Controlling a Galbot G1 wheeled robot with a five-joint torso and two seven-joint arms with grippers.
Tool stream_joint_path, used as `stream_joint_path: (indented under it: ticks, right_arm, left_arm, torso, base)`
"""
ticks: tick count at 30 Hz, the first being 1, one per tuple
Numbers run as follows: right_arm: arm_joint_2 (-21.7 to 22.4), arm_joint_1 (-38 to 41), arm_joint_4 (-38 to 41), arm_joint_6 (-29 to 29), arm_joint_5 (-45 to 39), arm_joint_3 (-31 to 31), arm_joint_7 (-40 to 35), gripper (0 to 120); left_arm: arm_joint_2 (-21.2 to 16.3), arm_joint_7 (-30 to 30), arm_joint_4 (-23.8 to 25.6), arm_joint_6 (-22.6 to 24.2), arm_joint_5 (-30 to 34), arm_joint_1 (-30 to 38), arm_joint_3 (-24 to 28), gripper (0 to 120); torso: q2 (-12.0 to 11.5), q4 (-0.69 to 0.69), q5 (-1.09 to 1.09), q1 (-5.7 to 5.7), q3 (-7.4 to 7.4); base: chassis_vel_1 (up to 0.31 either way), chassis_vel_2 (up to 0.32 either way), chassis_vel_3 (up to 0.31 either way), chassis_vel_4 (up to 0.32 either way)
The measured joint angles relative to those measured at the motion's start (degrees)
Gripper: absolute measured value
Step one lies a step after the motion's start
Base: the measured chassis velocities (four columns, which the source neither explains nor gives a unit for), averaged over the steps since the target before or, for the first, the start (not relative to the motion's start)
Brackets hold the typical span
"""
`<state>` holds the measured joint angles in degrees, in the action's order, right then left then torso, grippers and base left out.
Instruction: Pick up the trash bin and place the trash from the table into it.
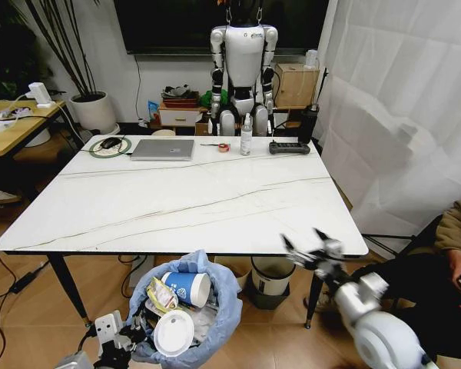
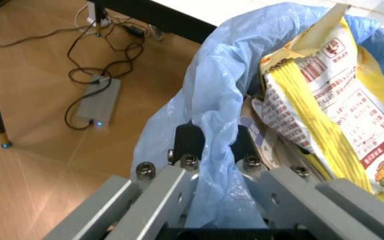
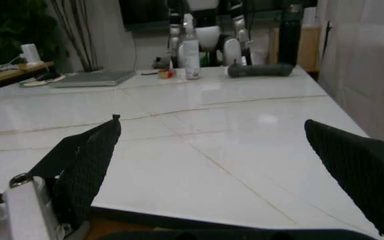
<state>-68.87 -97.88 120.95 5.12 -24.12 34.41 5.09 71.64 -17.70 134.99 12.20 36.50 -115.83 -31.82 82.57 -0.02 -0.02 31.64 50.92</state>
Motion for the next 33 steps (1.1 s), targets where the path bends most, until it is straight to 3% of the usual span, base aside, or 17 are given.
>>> stream_joint_path:
  ticks: [1, 7, 17, 33]
  right_arm:
    - [0.0, 0.0, 0.0, 0.0, 0.0, 0.0, 0.0, 100]
    - [-9.3, -7.6, -1.7, 8.9, 4.4, 7.6, 8.2, 100]
    - [-10.2, -7.5, -2.7, 9.6, 4.8, 8.0, 9.4, 100]
    - [-9.9, -7.1, -2.7, 9.3, 4.6, 7.5, 9.2, 100]
  left_arm:
    - [0.0, 0.0, 0.0, 0.0, 0.0, 0.0, 0.0, 0]
    - [-3.7, 0.2, -0.4, -0.3, -2.7, 0.4, 1.0, 0]
    - [-6.4, -1.1, -2.4, -1.8, -3.3, 1.4, 1.2, 0]
    - [-5.1, -1.0, -5.6, -4.2, 0.0, 3.1, 1.8, 0]
  torso:
    - [0.0, 0.00, 0.00, 0.00, 0.00]
    - [0.0, 0.01, 0.01, -0.01, 0.00]
    - [0.0, 0.02, 0.01, 0.00, 0.01]
    - [0.0, 0.02, 0.02, 0.00, 0.01]
  base:
    - [0.000, 0.000, 0.000, 0.000]
    - [0.000, 0.000, 0.000, 0.000]
    - [0.000, 0.000, 0.000, 0.000]
    - [0.000, 0.000, 0.000, 0.000]
